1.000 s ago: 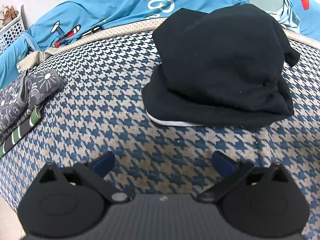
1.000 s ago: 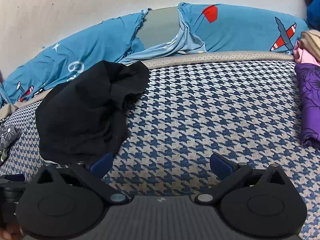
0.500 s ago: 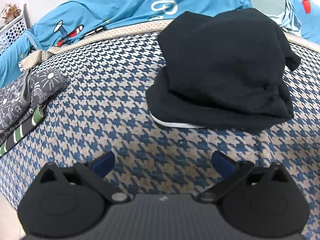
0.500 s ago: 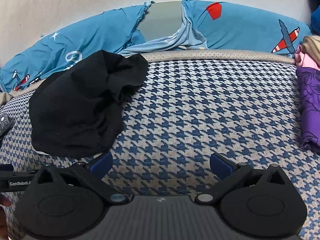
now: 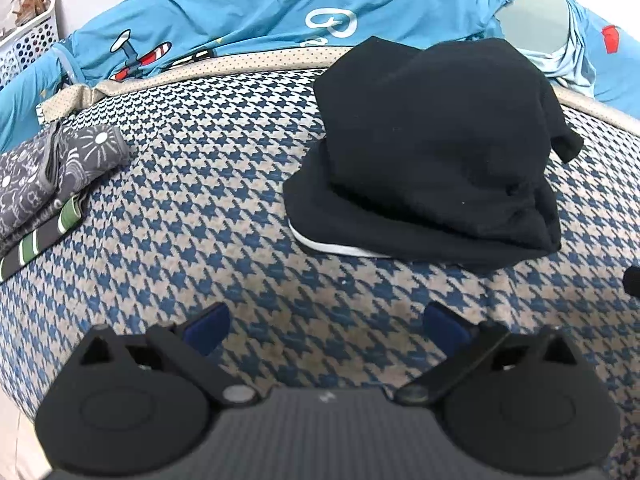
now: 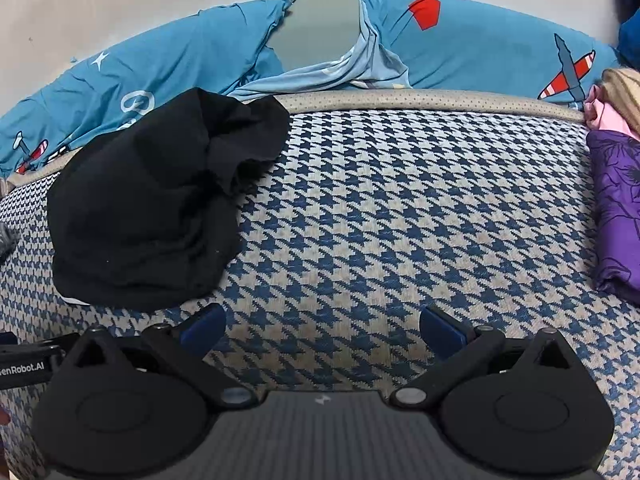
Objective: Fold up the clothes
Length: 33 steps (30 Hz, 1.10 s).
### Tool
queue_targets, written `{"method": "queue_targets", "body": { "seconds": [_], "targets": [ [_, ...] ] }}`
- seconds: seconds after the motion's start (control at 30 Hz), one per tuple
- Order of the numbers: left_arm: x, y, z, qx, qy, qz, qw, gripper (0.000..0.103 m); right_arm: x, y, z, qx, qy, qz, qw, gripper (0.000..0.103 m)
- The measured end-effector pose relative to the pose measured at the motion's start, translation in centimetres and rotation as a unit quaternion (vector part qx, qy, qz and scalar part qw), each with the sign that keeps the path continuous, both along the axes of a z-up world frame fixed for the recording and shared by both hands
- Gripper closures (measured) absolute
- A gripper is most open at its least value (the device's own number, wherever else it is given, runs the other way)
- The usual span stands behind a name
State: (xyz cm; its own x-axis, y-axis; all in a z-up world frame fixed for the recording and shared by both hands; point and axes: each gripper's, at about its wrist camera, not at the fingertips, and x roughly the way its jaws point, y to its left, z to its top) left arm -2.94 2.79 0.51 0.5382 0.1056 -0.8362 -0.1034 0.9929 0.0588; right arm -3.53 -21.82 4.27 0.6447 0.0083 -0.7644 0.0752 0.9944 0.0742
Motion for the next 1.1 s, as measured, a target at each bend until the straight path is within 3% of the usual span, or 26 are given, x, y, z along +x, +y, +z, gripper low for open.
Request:
{"method": "queue_targets", "body": {
  "seconds": [0.37,0.57,1.1],
  "targets": [
    [0.2,-0.4,-0.1,-0.024,0.017,-0.006,0.9996,0.0,0.3,1.8,-0.7,-0.029,0.009,0.043,0.999,0.0],
    [0.3,-1.1,0.0,-0.003,0.011,-0.019,0.9998,0.0,0.7,2.7,-1.1,-0.035,0.013,0.067,0.997,0.0],
    [0.3,-0.9,-0.2,0.001,0.011,-0.021,0.9997,0.0,1.3,2.4,-1.6,-0.023,0.025,0.071,0.997,0.0]
  ]
}}
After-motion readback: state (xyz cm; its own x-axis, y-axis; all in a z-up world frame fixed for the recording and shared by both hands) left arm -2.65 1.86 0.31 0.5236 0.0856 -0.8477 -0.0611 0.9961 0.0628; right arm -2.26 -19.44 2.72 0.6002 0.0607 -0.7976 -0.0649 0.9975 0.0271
